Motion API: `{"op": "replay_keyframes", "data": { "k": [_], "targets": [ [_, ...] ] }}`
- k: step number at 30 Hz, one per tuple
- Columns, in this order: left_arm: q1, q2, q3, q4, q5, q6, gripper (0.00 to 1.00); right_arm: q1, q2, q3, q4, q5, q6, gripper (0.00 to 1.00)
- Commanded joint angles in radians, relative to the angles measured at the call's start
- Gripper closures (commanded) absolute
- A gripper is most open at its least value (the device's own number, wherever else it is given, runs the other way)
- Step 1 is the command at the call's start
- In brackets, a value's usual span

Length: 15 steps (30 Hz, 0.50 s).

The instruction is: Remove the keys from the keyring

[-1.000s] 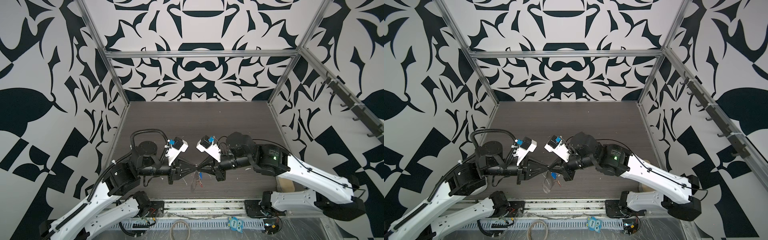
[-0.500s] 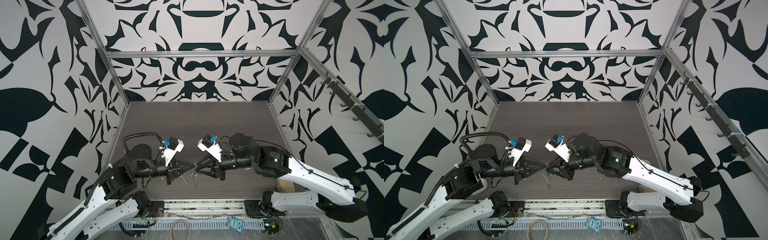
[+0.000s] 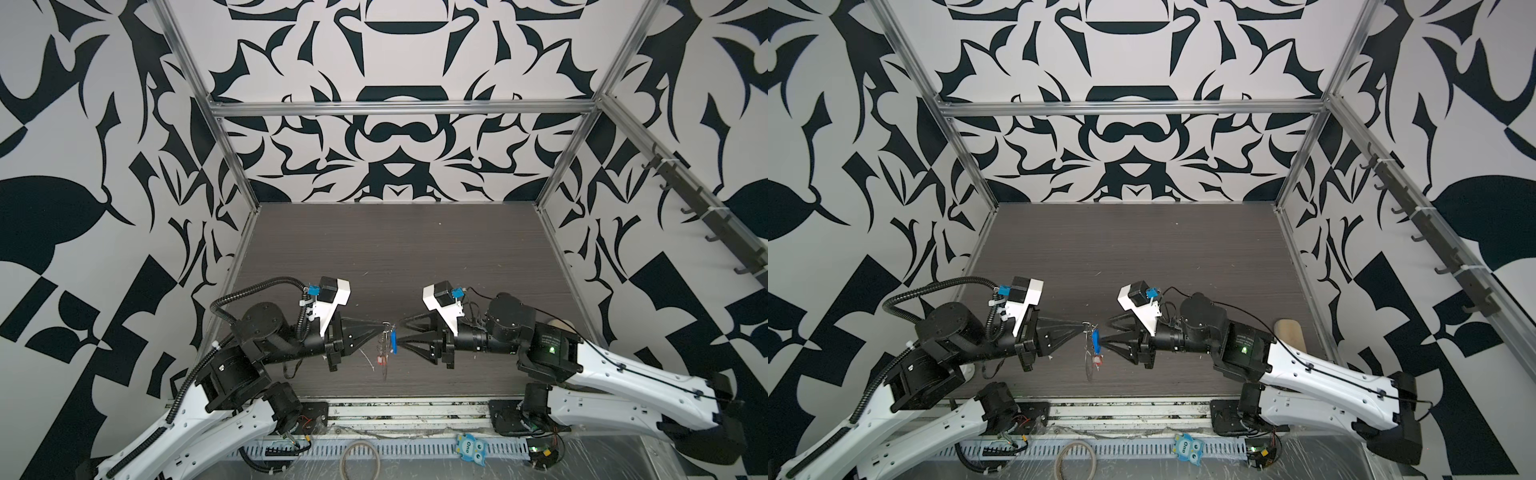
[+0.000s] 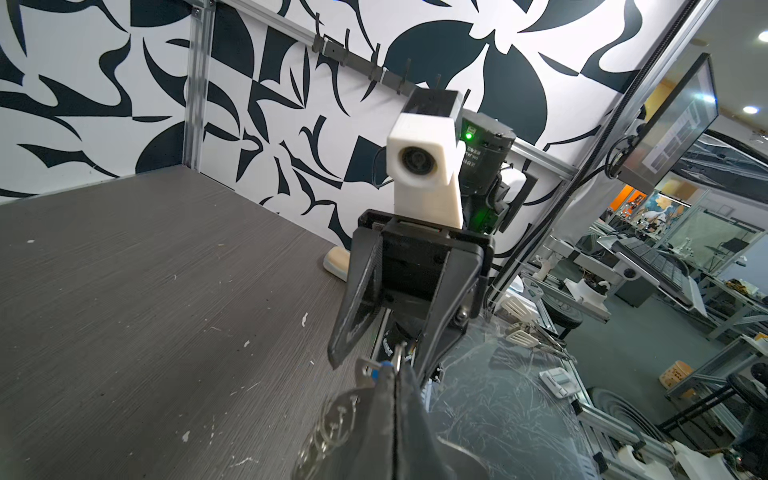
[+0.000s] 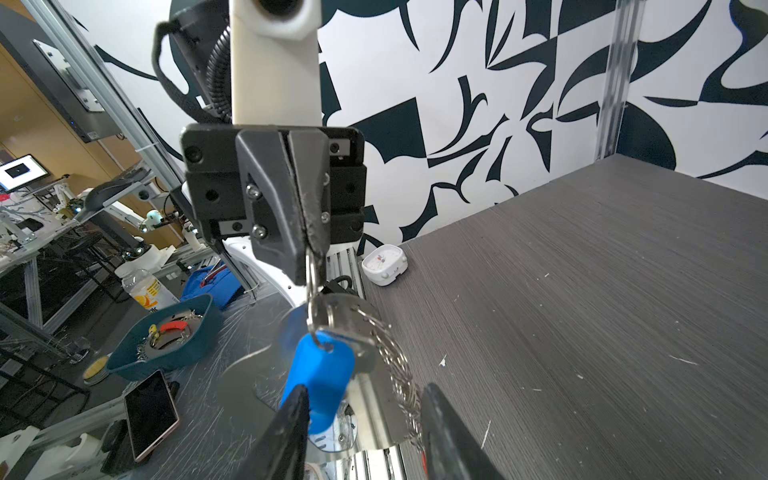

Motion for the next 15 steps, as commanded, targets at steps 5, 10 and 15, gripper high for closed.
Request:
{"op": "replay_keyframes", "data": {
  "k": [5, 10, 15],
  "targets": [
    [0.001, -0.009, -0.014, 0.083, 0.017, -0.03, 1.0, 0.004, 0.011, 0.007, 0.206, -0.026, 0.017, 0.52],
    [0.002, -0.013, -0.02, 0.089, 0.019, -0.033, 1.0, 0.004, 0.012, 0.013, 0.216, -0.03, 0.013, 0.56],
    [0.001, -0.015, -0.025, 0.089, 0.012, -0.033, 1.0, 0.005, 0.008, 0.023, 0.209, -0.041, 0.009, 0.69]
  ]
}}
